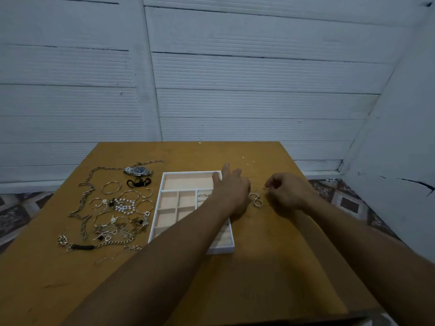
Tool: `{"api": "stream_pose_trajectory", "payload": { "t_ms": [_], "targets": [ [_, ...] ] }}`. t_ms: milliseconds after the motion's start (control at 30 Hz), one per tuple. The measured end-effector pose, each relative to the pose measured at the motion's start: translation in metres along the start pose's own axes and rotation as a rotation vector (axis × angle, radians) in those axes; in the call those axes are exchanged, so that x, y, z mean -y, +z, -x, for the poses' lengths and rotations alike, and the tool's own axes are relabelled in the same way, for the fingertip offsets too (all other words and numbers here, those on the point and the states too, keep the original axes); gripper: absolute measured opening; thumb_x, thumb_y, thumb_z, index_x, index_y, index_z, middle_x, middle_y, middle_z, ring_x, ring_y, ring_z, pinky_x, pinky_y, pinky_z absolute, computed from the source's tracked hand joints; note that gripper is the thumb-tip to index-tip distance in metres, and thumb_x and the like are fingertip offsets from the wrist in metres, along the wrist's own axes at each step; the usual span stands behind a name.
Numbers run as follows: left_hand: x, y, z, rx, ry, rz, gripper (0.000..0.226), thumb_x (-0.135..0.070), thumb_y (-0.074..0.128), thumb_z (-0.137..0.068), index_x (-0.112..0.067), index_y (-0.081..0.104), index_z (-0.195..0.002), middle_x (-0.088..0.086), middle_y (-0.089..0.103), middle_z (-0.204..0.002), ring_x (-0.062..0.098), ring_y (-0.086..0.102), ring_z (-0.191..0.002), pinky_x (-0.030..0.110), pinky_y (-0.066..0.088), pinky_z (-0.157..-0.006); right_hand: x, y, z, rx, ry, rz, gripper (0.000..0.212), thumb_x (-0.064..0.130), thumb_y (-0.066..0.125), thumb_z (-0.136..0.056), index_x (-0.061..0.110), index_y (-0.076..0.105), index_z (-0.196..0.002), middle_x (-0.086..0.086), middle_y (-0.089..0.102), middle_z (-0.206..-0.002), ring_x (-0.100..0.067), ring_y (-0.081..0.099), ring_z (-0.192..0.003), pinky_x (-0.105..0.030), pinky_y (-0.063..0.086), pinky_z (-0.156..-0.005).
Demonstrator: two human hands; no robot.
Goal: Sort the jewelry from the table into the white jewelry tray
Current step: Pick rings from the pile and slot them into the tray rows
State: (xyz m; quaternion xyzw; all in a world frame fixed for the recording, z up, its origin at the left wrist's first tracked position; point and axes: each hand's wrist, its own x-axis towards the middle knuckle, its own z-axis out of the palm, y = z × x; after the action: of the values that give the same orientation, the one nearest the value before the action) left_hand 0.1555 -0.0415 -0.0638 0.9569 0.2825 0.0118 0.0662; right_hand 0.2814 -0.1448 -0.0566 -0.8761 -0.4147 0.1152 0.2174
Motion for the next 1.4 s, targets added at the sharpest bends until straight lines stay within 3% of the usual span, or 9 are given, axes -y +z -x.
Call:
{"api": "stream_pose_trajectory", "payload": {
  "t_ms": [333, 800, 933, 1267, 1400],
  "targets": [
    [0.003, 0.003, -0.008, 0.029, -0.042, 0.054, 0.031, -0.033, 0.054, -0.093, -0.021, 0.060, -0.121, 0.005, 0.030, -0.152, 0.034, 0.000, -0.146, 0.059, 0.009, -0.111, 0.002, 0.010, -0.010, 0.022, 0.004, 0.056, 0.013, 0.019, 0.062, -0.091, 0.018, 0.065, -0.104, 0.000, 0.062, -0.102, -0.015, 0.056, -0.094, -0.027, 0.045, -0.076],
    [0.003, -0.001, -0.015, -0.007, 0.003, 0.118, 0.028, -0.033, 0.052, -0.095, -0.032, 0.057, -0.123, 0.004, 0.031, -0.152, 0.035, 0.001, -0.146, 0.059, 0.008, -0.110, 0.001, 0.012, -0.011, 0.035, 0.045, 0.034, 0.003, 0.017, 0.062, -0.091, 0.017, 0.062, -0.094, 0.000, 0.061, -0.092, -0.017, 0.058, -0.091, -0.030, 0.049, -0.077],
    [0.005, -0.003, -0.021, 0.016, -0.005, 0.071, 0.032, -0.034, 0.052, -0.096, -0.035, 0.055, -0.128, 0.004, 0.029, -0.154, 0.035, -0.001, -0.146, 0.061, 0.006, -0.111, -0.002, 0.011, -0.013, 0.032, 0.033, 0.005, 0.002, 0.019, 0.064, -0.089, 0.019, 0.063, -0.090, 0.001, 0.062, -0.089, -0.015, 0.058, -0.087, -0.027, 0.047, -0.070],
    [0.007, -0.009, -0.032, 0.090, -0.014, 0.101, 0.020, -0.034, 0.063, -0.089, -0.024, 0.064, -0.107, 0.005, 0.030, -0.153, 0.034, -0.003, -0.147, 0.061, 0.004, -0.111, 0.000, 0.008, -0.018, 0.057, 0.006, 0.043, 0.010, 0.022, 0.066, -0.088, 0.018, 0.064, -0.097, 0.002, 0.061, -0.092, -0.016, 0.058, -0.091, -0.032, 0.052, -0.082],
    [0.011, -0.010, -0.028, 0.013, -0.001, 0.218, 0.007, -0.031, 0.066, -0.087, -0.025, 0.064, -0.091, 0.000, 0.043, -0.142, 0.028, 0.004, -0.147, 0.056, 0.008, -0.112, -0.001, 0.010, -0.013, 0.044, 0.006, 0.037, 0.007, 0.020, 0.065, -0.090, 0.015, 0.065, -0.094, 0.001, 0.063, -0.091, -0.016, 0.059, -0.091, -0.033, 0.051, -0.082]
  ]
}}
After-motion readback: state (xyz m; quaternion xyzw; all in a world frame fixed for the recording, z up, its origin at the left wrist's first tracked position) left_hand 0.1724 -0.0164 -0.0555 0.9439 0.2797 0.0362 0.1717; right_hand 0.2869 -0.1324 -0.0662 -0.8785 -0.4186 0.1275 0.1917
